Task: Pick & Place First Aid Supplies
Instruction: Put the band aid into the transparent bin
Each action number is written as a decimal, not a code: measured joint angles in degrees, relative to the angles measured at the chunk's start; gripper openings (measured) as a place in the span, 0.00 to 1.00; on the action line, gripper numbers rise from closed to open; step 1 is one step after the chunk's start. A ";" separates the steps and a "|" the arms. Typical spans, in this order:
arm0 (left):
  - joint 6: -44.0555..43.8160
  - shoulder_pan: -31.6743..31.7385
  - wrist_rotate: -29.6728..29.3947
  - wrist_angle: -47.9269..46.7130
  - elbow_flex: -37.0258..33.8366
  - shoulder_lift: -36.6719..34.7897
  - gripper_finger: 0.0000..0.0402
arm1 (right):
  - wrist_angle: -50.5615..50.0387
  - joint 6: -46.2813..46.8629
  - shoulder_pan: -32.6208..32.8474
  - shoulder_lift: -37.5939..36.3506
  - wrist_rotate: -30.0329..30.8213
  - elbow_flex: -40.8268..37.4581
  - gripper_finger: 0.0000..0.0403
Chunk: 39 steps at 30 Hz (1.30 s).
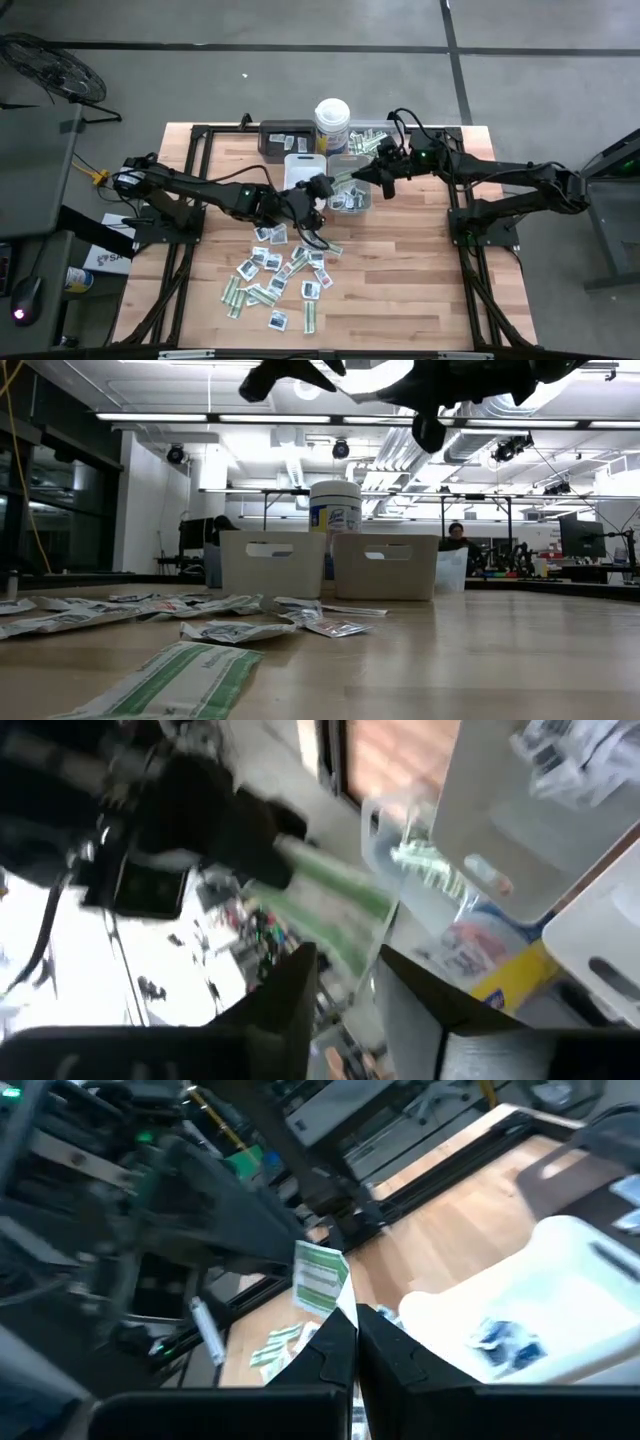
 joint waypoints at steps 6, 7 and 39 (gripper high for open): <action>-12.94 0.88 -0.92 -4.78 0.00 -5.22 0.30 | -0.87 -0.64 -4.15 -0.02 1.43 -0.01 0.00; -15.86 1.09 -0.83 -7.31 0.00 -6.32 0.30 | -0.90 -0.70 -5.10 -0.02 1.40 0.00 0.00; -78.59 5.63 12.82 1.42 -36.90 -30.66 0.30 | -20.65 -9.13 -31.01 8.85 10.78 -0.01 0.00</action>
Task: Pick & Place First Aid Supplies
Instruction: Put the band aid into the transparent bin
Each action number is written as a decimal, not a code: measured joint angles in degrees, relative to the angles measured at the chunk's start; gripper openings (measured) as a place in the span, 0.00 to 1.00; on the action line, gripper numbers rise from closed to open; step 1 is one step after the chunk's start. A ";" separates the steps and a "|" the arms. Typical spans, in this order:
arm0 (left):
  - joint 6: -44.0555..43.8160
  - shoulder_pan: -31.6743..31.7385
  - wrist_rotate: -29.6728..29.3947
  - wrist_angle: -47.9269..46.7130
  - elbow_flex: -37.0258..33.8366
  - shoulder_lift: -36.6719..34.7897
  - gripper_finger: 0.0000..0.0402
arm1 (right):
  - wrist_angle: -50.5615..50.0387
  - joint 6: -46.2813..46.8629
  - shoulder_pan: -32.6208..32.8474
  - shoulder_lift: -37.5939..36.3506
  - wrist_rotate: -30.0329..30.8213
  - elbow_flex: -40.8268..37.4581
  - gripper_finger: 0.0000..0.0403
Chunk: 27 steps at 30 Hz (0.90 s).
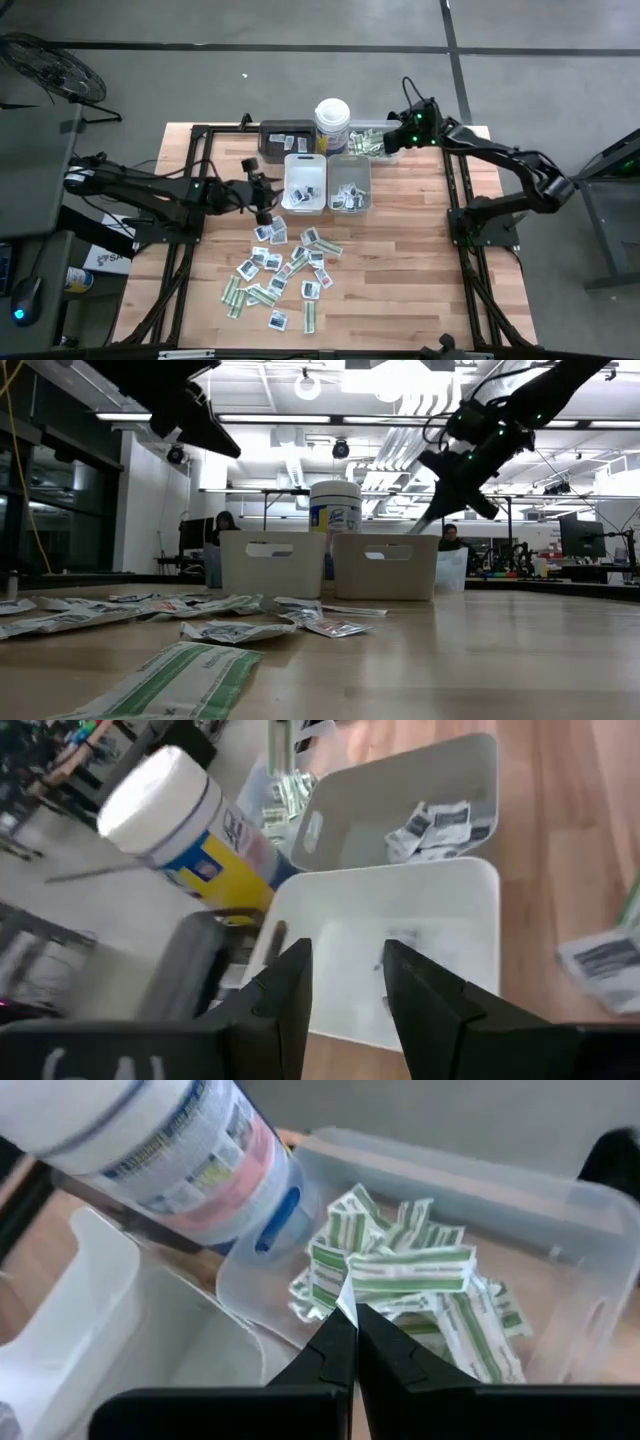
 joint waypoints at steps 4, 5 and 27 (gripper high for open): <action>-3.34 0.01 0.92 4.86 -3.77 -1.13 0.30 | 3.02 0.55 0.02 4.26 -1.53 0.02 0.00; -3.93 0.01 0.96 5.77 -4.36 -1.56 0.30 | 4.12 1.07 0.02 5.35 -1.97 -0.02 0.00; -6.31 0.01 1.22 6.14 -5.70 -8.05 0.30 | 12.91 4.51 0.04 11.85 -2.49 -0.02 0.18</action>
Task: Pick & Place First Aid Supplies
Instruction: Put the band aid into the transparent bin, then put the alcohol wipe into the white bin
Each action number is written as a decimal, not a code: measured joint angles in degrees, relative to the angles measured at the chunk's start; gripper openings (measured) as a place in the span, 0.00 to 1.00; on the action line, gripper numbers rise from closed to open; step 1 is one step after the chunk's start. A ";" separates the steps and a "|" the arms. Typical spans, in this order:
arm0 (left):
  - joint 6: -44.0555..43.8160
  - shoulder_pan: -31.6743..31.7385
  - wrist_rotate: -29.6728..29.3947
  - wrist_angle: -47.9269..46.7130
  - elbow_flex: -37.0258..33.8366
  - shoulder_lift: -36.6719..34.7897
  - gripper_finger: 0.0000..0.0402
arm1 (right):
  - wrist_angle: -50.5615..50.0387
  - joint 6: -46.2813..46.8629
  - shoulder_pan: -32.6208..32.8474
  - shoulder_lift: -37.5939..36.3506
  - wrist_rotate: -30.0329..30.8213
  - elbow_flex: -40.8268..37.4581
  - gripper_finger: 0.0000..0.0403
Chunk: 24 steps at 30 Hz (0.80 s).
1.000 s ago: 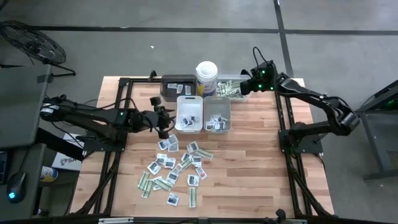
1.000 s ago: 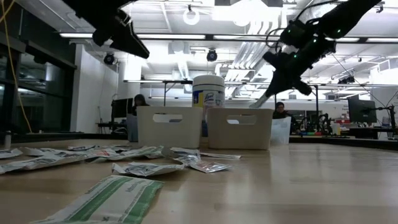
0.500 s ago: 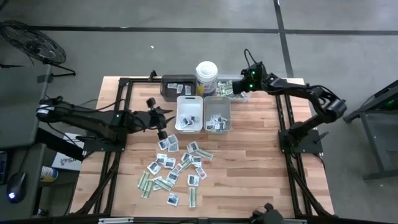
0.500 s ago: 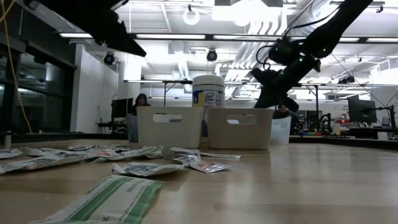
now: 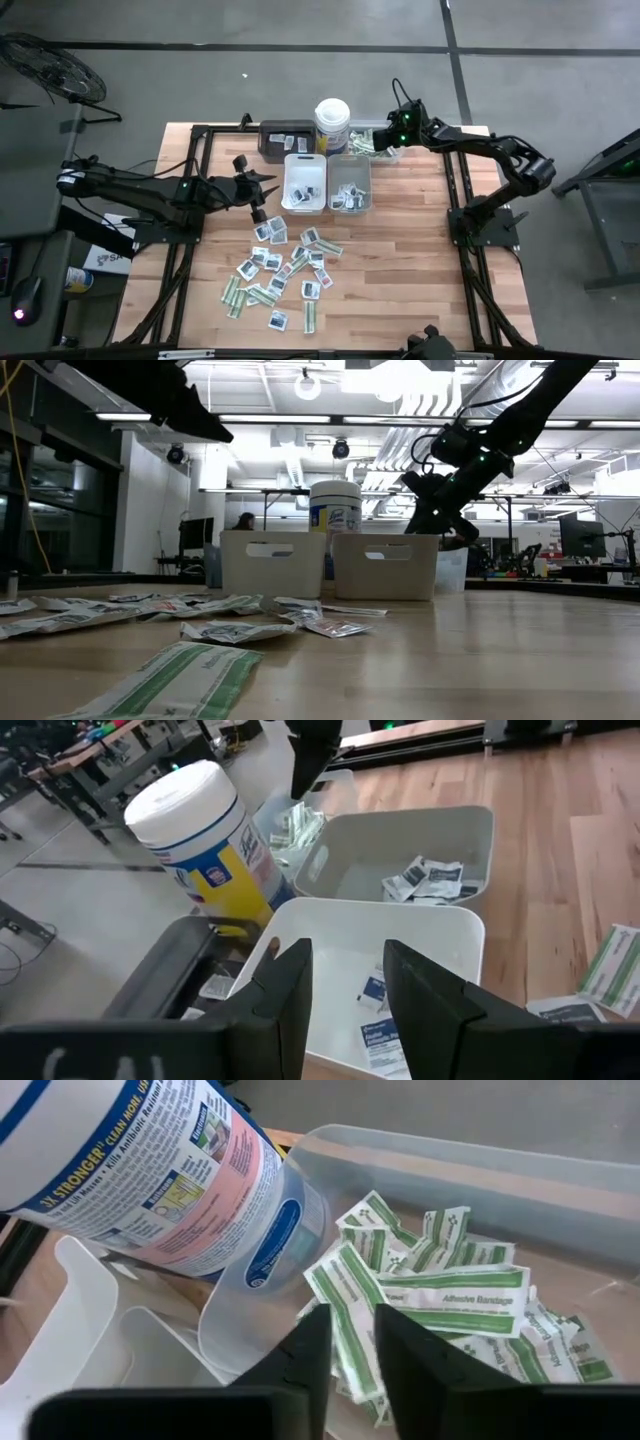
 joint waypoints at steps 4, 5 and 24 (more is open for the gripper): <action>-0.02 0.00 0.26 0.01 0.00 0.00 0.30 | 0.01 0.01 -0.01 -0.04 -0.29 0.00 0.28; -0.02 0.00 0.61 0.00 0.00 0.00 0.30 | 0.01 0.01 -0.10 -0.16 -0.40 0.00 0.31; -7.53 0.00 15.91 -23.81 0.04 0.02 0.30 | -0.40 -3.55 -0.61 -17.14 -5.60 0.02 0.40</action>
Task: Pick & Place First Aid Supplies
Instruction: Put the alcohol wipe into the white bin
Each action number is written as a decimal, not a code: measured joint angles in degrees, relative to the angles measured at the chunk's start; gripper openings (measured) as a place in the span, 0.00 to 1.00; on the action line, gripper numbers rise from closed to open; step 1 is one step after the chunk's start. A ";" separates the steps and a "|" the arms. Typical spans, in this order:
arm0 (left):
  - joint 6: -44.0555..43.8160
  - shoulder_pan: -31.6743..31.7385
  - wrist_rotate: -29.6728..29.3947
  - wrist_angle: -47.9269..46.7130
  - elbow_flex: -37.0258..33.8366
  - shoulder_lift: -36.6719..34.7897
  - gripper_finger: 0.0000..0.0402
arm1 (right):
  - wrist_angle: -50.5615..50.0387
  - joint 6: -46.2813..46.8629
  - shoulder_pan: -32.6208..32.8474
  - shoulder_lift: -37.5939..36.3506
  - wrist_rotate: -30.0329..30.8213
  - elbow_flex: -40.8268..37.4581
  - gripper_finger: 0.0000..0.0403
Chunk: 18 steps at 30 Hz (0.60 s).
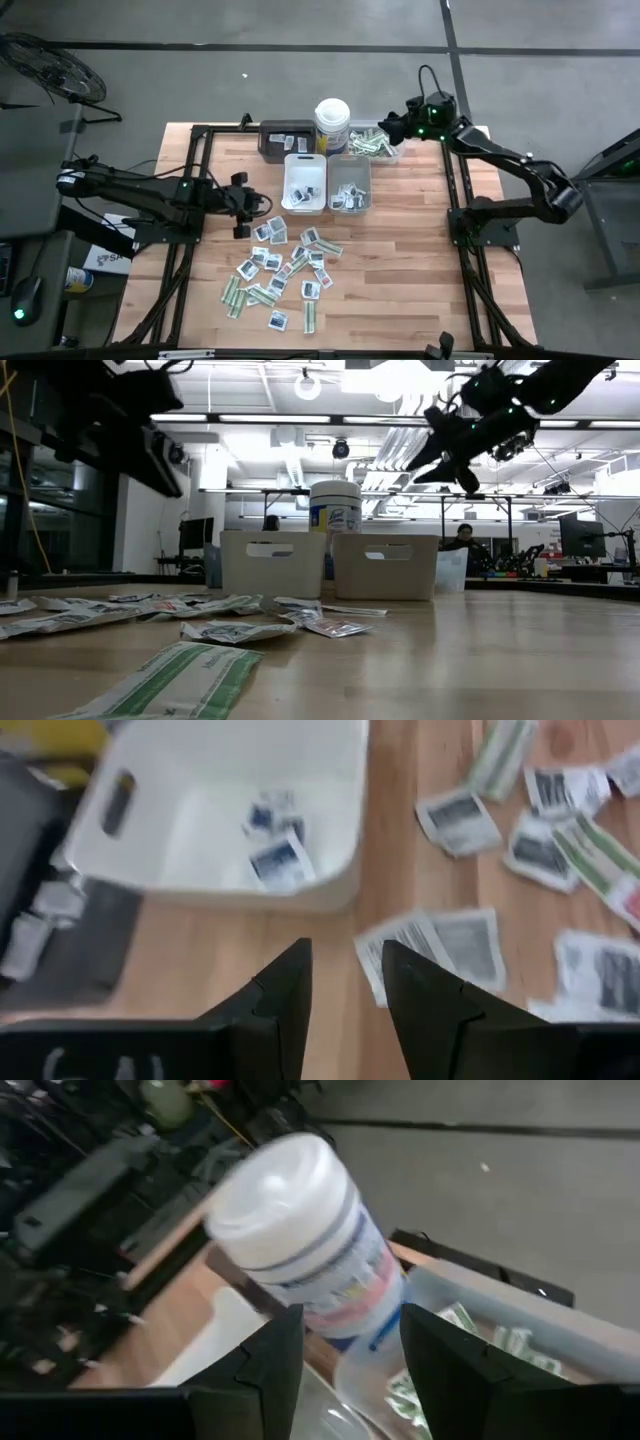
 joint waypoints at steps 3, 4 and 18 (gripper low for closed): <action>-0.50 0.00 3.32 -3.34 0.00 0.77 0.30 | -0.33 -0.63 0.34 -2.42 -1.46 0.00 0.40; -0.49 0.00 4.52 -4.56 0.00 1.19 0.30 | -0.52 -1.04 0.37 -3.25 -2.05 0.00 0.40; -8.94 -0.02 10.92 -6.62 0.02 12.84 0.30 | -2.56 -1.49 4.94 -13.57 -10.95 0.00 0.39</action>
